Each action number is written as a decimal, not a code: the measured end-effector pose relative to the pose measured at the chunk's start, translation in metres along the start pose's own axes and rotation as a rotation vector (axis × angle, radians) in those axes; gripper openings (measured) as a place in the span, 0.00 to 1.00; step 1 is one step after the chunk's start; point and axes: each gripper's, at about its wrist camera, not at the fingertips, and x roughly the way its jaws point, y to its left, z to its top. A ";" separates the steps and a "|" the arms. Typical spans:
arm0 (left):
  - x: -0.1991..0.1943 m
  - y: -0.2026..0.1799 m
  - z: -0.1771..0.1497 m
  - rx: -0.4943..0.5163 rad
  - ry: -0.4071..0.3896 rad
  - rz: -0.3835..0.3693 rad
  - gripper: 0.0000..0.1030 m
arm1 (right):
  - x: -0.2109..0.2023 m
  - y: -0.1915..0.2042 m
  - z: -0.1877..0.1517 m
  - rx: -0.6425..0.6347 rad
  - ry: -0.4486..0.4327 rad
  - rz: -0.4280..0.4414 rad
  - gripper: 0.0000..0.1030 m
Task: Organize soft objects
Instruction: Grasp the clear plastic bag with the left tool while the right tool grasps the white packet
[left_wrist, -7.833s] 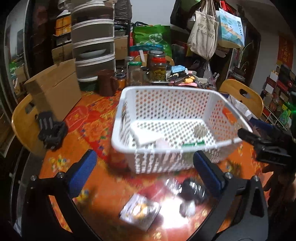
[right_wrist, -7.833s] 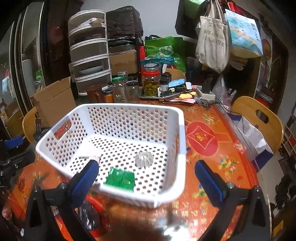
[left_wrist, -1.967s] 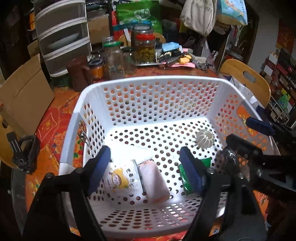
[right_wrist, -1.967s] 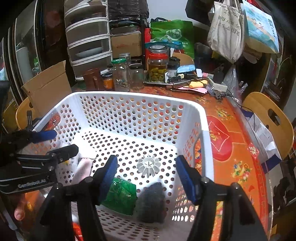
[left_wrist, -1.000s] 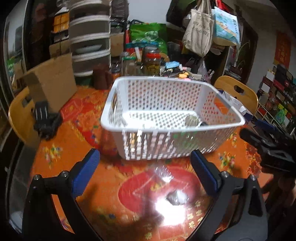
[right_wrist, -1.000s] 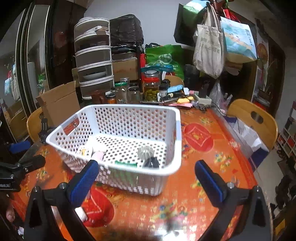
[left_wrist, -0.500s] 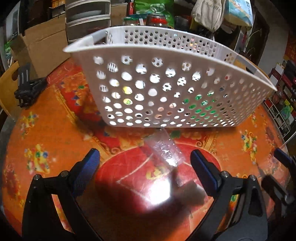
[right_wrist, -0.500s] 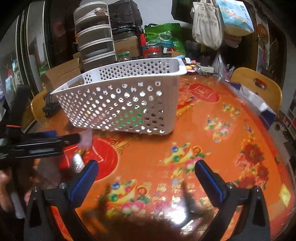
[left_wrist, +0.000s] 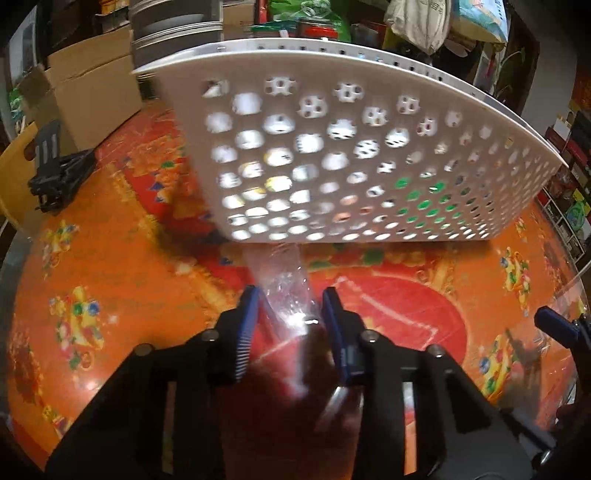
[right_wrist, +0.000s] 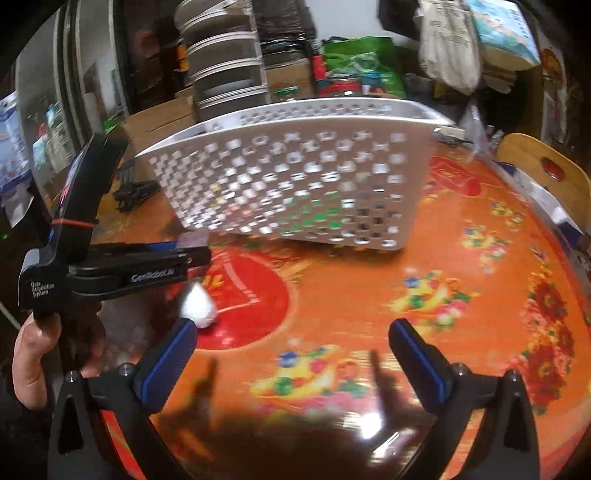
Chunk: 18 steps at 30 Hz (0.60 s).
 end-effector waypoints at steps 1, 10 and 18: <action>-0.001 0.008 -0.002 -0.007 -0.004 0.005 0.30 | 0.003 0.006 0.001 -0.014 0.005 0.011 0.99; -0.010 0.065 -0.015 -0.058 -0.019 0.018 0.30 | 0.037 0.048 0.009 -0.111 0.077 0.045 0.69; -0.018 0.054 -0.028 -0.032 -0.026 -0.001 0.30 | 0.046 0.056 0.010 -0.154 0.104 0.059 0.28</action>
